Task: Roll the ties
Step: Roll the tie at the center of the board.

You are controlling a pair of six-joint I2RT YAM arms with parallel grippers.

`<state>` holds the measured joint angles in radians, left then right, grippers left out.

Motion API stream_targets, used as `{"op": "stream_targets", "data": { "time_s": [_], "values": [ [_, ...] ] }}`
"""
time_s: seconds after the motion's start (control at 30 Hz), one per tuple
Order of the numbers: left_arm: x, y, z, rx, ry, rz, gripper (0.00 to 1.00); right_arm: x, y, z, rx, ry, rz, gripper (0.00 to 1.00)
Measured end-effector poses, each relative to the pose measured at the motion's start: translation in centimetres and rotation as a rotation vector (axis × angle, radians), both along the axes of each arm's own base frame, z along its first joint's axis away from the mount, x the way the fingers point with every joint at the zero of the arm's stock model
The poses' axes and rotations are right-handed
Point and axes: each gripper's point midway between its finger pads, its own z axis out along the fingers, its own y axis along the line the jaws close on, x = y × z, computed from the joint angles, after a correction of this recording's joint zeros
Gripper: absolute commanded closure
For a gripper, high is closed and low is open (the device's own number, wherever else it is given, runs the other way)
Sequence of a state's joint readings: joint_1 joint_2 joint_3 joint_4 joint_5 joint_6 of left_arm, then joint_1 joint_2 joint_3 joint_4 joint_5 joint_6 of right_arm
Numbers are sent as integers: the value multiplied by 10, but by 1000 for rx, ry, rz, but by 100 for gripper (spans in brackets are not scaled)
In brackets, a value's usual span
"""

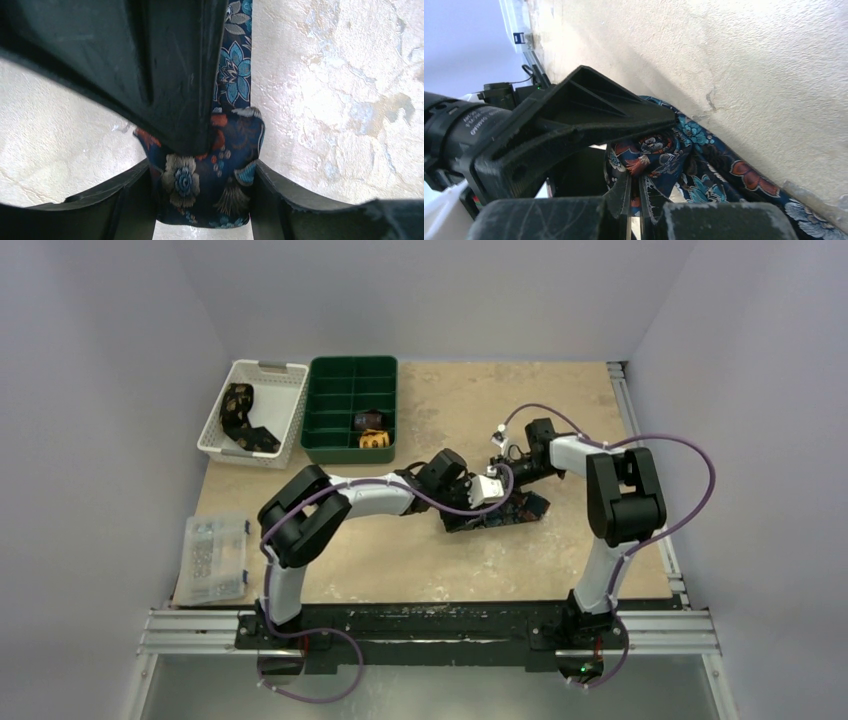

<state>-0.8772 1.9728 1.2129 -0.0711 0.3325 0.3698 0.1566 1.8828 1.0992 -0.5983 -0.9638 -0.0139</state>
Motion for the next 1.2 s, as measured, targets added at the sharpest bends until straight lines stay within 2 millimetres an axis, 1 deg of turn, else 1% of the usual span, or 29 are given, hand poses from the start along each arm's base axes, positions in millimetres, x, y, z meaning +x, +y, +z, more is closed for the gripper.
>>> {"op": "stream_targets", "data": {
  "time_s": [0.1, 0.23, 0.4, 0.53, 0.6, 0.7, 0.87, 0.93, 0.97, 1.03, 1.2],
  "values": [
    [1, 4, -1, -31, 47, 6, 40, 1, -4, -4, -4, 7, 8, 100],
    [6, 4, 3, -115, 99, 14, 39, 0, -12, -8, -14, 21, 5, 100],
    [4, -4, 11, -200, 136, 5, 39, -1, -19, -13, -50, 16, 6, 100],
    [2, -14, 21, -253, 137, -8, 40, -1, -26, -20, -103, 10, 10, 100],
    [1, -19, 23, -268, 132, -15, 43, -1, -29, -23, -127, 7, 11, 100],
    [-2, -24, 21, -276, 129, -26, 55, -1, -32, -27, -154, 8, 11, 100],
    [-2, -27, 15, -260, 108, -30, 64, -1, -34, -29, -166, 9, 12, 99],
    [-2, -25, 13, -244, 97, -27, 71, -1, -33, -28, -162, 7, 12, 79],
    [-1, -25, 13, -236, 89, -27, 72, -1, -33, -28, -161, 6, 13, 72],
    [1, -22, 11, -207, 70, -23, 74, 0, -33, -26, -162, 0, 20, 65],
    [1, -12, 3, -117, 30, -26, 74, 2, -32, -16, -138, -24, 52, 56]
  ]
}}
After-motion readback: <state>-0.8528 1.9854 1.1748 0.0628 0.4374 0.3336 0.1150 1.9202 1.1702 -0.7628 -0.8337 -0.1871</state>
